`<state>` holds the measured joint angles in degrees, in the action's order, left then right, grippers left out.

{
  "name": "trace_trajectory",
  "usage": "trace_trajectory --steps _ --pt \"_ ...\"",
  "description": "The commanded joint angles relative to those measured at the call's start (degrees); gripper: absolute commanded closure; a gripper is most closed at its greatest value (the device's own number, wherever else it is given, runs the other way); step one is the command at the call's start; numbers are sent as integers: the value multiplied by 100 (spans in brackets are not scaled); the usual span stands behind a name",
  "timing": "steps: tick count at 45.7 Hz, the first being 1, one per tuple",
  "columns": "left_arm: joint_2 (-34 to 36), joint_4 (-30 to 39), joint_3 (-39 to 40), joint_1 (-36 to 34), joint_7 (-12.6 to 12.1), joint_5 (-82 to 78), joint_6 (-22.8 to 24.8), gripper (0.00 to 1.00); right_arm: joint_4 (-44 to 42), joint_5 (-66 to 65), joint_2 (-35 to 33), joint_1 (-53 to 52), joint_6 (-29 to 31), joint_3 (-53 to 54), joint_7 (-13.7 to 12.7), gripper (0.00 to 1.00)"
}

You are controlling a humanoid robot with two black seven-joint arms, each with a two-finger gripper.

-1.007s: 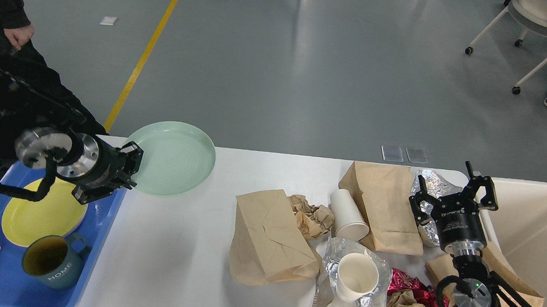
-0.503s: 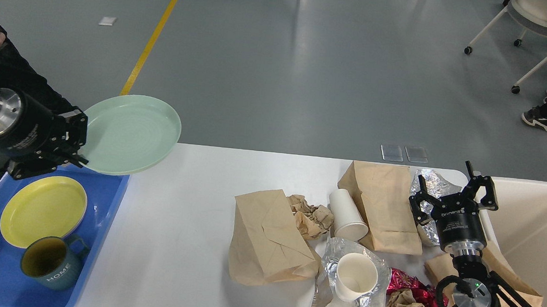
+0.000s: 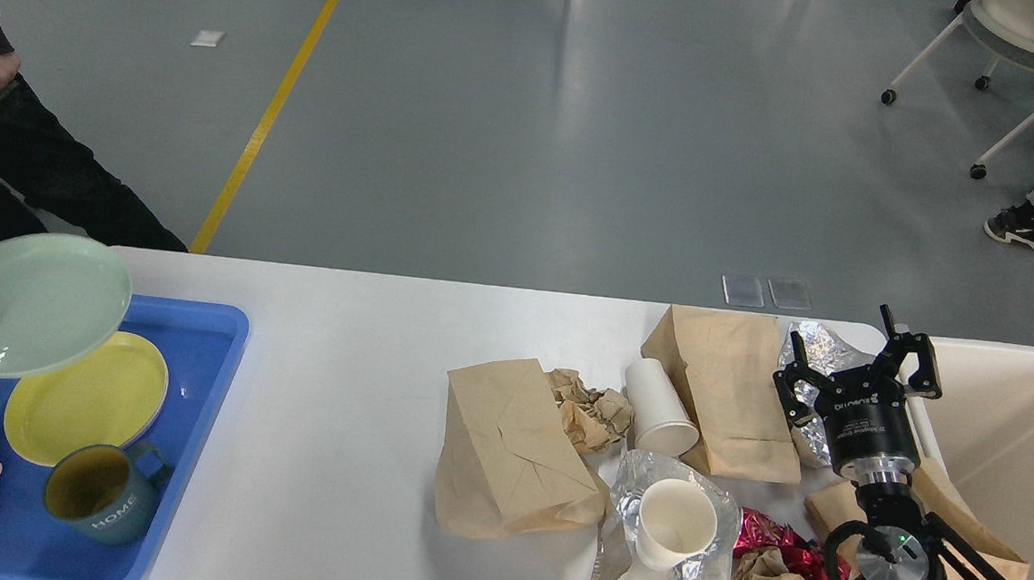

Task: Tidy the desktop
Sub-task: 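Lift the pale green plate and swing it over the tray, then lower the pale green plate onto the yellow plate and release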

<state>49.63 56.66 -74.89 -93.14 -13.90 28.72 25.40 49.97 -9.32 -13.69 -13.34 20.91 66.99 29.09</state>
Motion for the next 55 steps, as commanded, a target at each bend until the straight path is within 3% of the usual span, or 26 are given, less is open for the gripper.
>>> trace_trajectory --steps 1,7,16,41,49,51,52,55 --pt "-14 -805 1325 1489 -175 -288 -53 100 -13 0 7 -10 1 7 -9 0" --pt "-32 -1130 2135 2141 -183 -587 -237 100 -13 0 7 -10 -8 7 0 0" --pt "-515 -1825 2347 2792 -104 -649 -685 100 -13 0 7 -10 1 7 0 0" --pt "-885 -1940 2672 3232 -69 -649 -800 97 -13 0 7 -10 -8 7 -9 0" --pt "-876 -1940 2698 3232 -60 -649 -853 75 -13 9 7 -10 -8 7 0 0" --pt "-876 -1940 2699 3232 -69 -649 -879 65 -13 9 7 -10 -8 7 0 0" --pt "-876 -1940 2699 3240 -69 -649 -940 53 -22 9 7 -10 -8 7 0 0" --pt "-876 -1940 2699 3232 -69 -657 -1054 38 -13 9 7 -10 -8 7 0 0"
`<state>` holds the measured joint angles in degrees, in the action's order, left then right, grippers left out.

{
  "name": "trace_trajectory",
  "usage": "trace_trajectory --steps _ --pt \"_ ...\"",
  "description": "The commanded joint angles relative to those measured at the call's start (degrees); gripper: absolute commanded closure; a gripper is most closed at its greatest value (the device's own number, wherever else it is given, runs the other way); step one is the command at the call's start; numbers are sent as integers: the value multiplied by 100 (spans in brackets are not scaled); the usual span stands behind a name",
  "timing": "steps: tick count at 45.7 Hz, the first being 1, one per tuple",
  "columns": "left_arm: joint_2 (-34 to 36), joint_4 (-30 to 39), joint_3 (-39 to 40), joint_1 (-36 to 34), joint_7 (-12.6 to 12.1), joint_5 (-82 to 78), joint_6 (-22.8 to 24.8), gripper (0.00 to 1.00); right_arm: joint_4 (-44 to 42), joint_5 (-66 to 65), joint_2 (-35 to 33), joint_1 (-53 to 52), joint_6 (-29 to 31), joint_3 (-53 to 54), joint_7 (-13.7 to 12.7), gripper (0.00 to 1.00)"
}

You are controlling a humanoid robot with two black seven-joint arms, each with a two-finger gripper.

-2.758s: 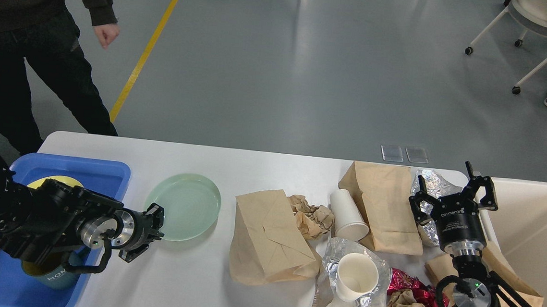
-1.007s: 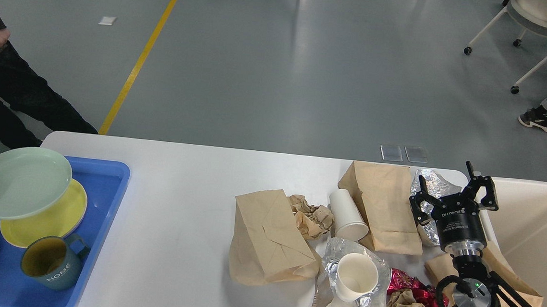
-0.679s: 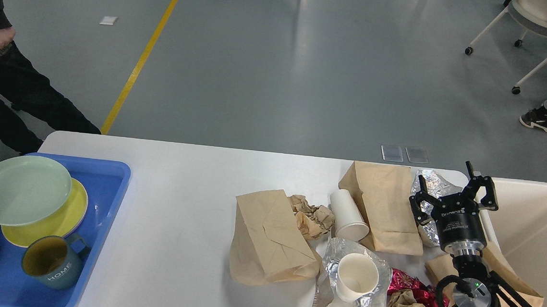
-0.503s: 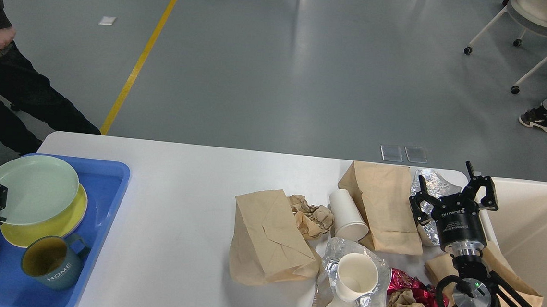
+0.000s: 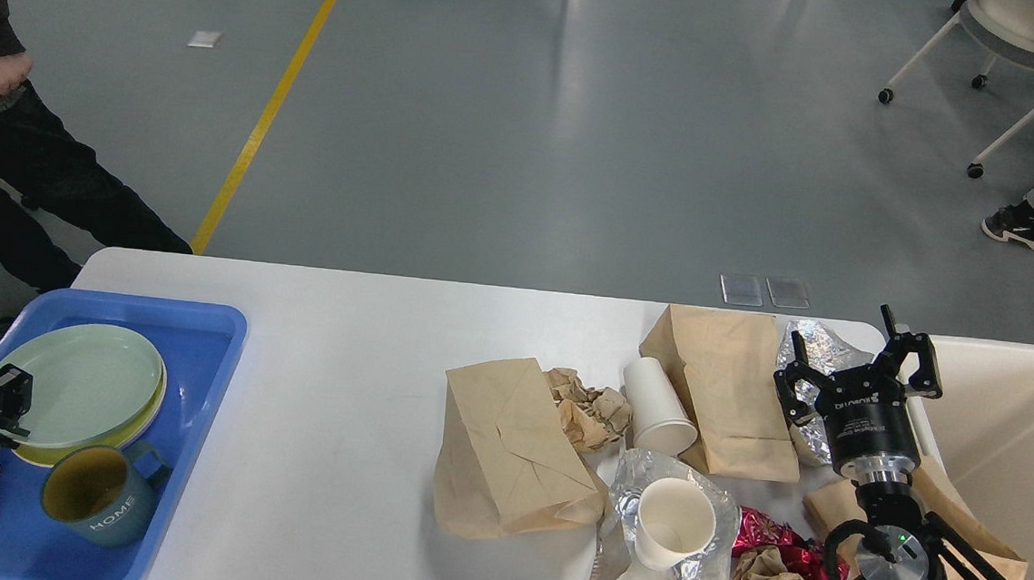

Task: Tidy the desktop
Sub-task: 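Lower the pale green plate onto the yellow plate and release, then raise the left gripper away from the stacked plates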

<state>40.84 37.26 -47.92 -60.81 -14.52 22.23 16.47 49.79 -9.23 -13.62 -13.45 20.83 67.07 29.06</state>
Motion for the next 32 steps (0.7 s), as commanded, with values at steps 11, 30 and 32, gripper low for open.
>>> trace_trajectory --steps 11,30,32 --pt "38 18 2 -36 -51 -17 -153 8 -4 0 0 1 0 -1 3 0" --pt "741 123 431 -1081 -104 -96 699 4 -4 0 0 1 0 -1 -5 0" --pt "916 123 738 -1108 -95 -88 840 4 4 0 0 1 0 -1 3 0"
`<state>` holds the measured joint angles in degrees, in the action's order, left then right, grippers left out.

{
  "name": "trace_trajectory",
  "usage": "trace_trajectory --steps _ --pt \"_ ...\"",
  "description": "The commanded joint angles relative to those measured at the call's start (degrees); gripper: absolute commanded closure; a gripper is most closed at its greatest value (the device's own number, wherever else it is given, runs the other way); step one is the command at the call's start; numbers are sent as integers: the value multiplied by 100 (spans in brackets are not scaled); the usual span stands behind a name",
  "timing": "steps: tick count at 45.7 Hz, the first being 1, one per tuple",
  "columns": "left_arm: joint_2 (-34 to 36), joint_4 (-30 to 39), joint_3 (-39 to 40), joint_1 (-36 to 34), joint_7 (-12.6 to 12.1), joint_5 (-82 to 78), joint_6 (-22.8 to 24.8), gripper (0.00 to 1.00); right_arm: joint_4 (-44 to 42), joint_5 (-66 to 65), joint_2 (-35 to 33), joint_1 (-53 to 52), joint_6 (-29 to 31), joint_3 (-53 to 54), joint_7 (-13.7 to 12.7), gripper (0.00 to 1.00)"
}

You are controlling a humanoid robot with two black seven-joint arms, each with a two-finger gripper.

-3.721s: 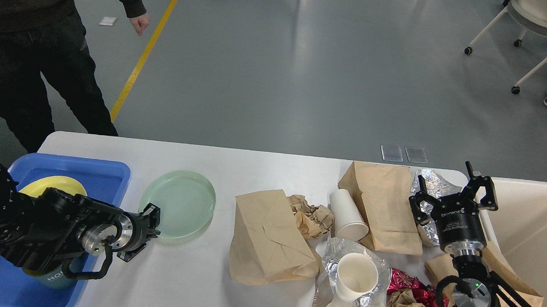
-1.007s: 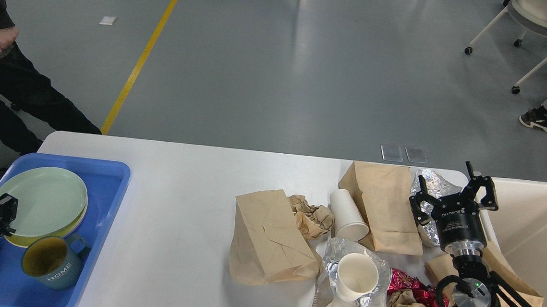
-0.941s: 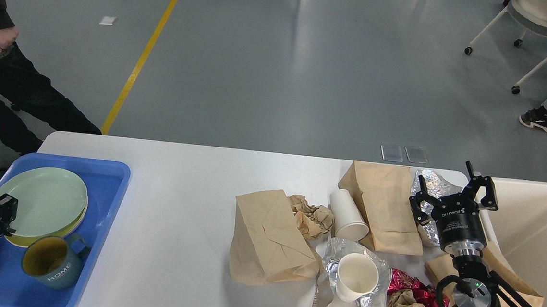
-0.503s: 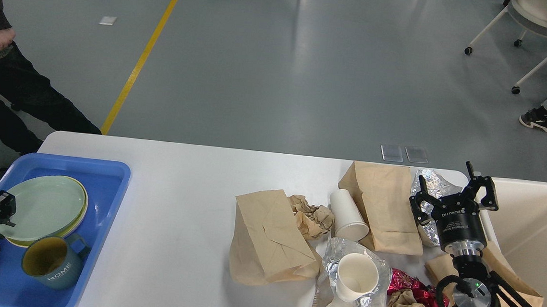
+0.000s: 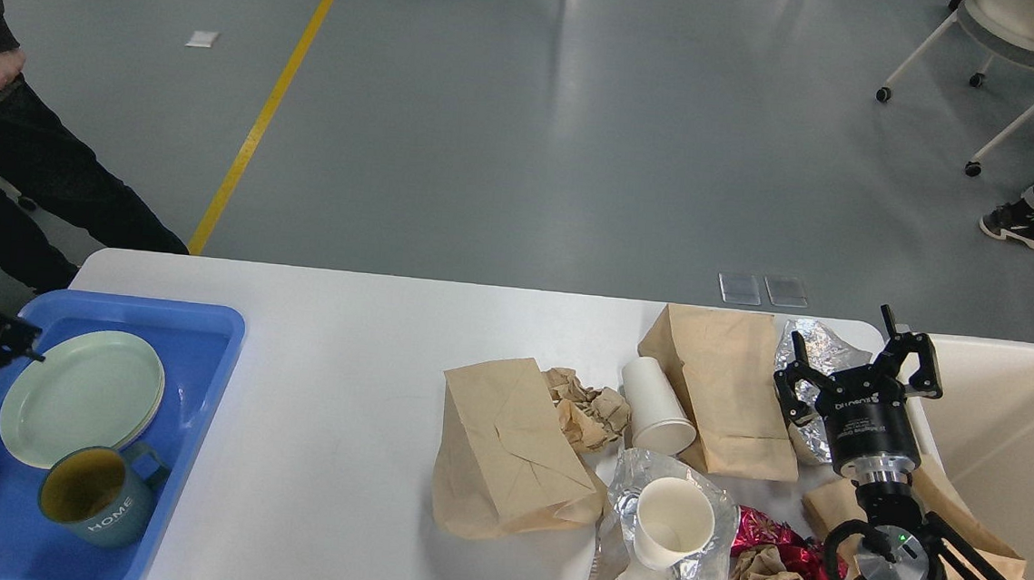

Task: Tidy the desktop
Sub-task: 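Raise the left gripper away from the stacked plates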

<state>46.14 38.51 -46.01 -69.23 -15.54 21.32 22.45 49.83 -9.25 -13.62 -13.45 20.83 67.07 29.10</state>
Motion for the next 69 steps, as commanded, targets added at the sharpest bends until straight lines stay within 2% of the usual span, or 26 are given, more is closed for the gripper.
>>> trace_trajectory --steps 1,8,15,22,25,27,29,32,35,38,43,51,54,61,69 --pt "474 -1 749 -275 25 4 303 4 -9 -7 0 0 0 -1 0 0" --pt "650 -1 2497 93 104 4 514 4 0 2 0 0 0 -1 0 0" --pt "633 -10 4694 357 104 4 541 4 0 -7 0 0 0 -1 -9 0" --pt "475 -10 6084 735 148 4 506 4 0 -7 0 0 0 -1 0 0" --pt "483 25 6655 1024 253 12 663 4 0 2 0 0 0 -1 0 0" --pt "475 34 7138 1314 367 12 944 4 0 2 0 0 0 -1 -9 0" --pt "440 34 7753 1657 534 21 1277 4 0 -7 0 0 0 -1 -9 0" --pt "317 95 8562 2202 815 -5 1420 4 0 -7 0 0 0 -1 -9 0" --pt "115 218 9178 2571 930 -189 1201 4 0 2 0 0 0 -1 0 0" --pt "-87 367 9661 2818 939 -330 850 4 0 2 0 0 0 -1 -9 0" --pt "-491 999 10567 3696 1035 -374 278 4 0 2 0 0 0 -1 -9 0" --pt "-1405 2528 11903 4979 1650 -1506 -715 4 0 2 0 0 9 -1 -9 0" --pt "-1870 2697 12386 5358 1686 -2217 -769 4 0 -7 0 0 9 -1 0 0" --pt "-2812 2688 13108 5569 1695 -3143 -742 4 0 2 0 0 9 -1 0 0" --pt "-2962 2618 13232 5605 1703 -3134 -751 4 0 -7 0 0 0 -1 0 0"
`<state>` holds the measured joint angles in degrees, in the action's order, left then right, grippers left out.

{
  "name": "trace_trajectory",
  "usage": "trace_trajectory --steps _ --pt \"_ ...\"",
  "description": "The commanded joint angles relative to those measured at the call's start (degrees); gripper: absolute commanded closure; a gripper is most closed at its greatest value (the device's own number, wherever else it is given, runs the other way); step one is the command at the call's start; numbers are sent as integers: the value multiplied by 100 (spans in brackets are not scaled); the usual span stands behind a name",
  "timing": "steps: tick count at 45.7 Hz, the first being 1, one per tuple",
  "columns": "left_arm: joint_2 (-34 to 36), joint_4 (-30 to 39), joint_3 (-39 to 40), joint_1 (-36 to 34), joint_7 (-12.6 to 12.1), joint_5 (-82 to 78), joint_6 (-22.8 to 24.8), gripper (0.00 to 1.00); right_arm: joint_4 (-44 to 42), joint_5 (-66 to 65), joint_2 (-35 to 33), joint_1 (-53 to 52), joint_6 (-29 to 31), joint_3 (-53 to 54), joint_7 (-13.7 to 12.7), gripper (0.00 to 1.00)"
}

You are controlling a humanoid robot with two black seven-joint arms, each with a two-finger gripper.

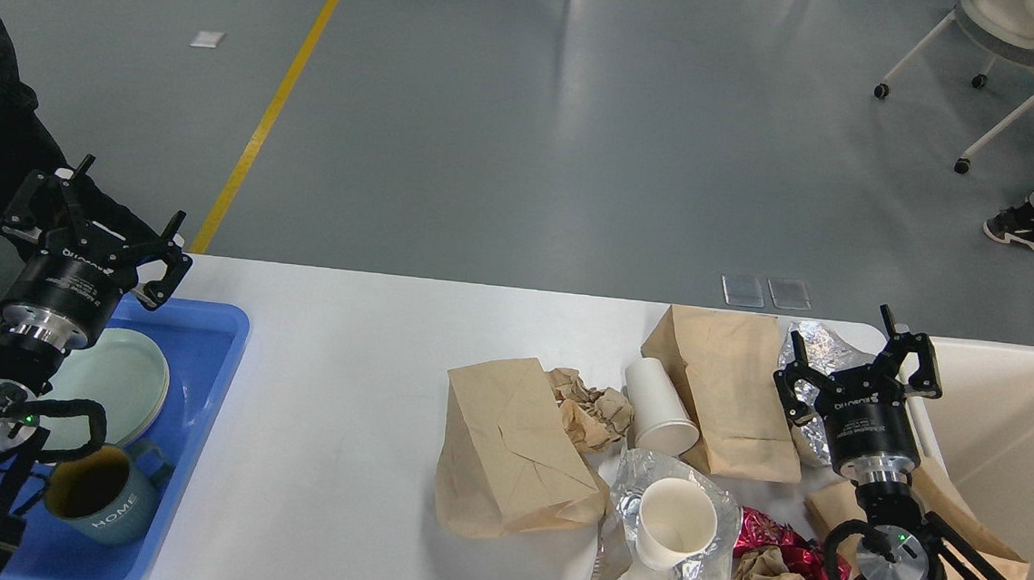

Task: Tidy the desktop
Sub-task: 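Raise the left gripper away from the stacked plates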

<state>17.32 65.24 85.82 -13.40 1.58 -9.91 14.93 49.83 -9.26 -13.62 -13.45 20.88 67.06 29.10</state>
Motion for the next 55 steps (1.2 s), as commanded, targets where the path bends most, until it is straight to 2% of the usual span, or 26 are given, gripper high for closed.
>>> trace_trajectory --steps 1,15,33,44,50,55 --pt "-79 -55 49 56 17 -11 9 4 0 3 0 0 -5 0 -9 0" --pt "-88 -64 145 241 27 -11 299 4 0 3 0 0 4 0 0 0" --pt "-97 -99 321 241 -44 -2 299 4 0 3 0 0 -5 0 0 0" --pt "-615 -363 251 109 35 -11 326 4 -8 3 0 0 -5 0 0 0" --pt "-782 -959 242 92 35 -11 405 4 -8 3 0 0 -5 0 0 0" --pt "-827 -1504 242 -145 35 -11 905 4 -8 -5 0 0 -5 0 0 0"
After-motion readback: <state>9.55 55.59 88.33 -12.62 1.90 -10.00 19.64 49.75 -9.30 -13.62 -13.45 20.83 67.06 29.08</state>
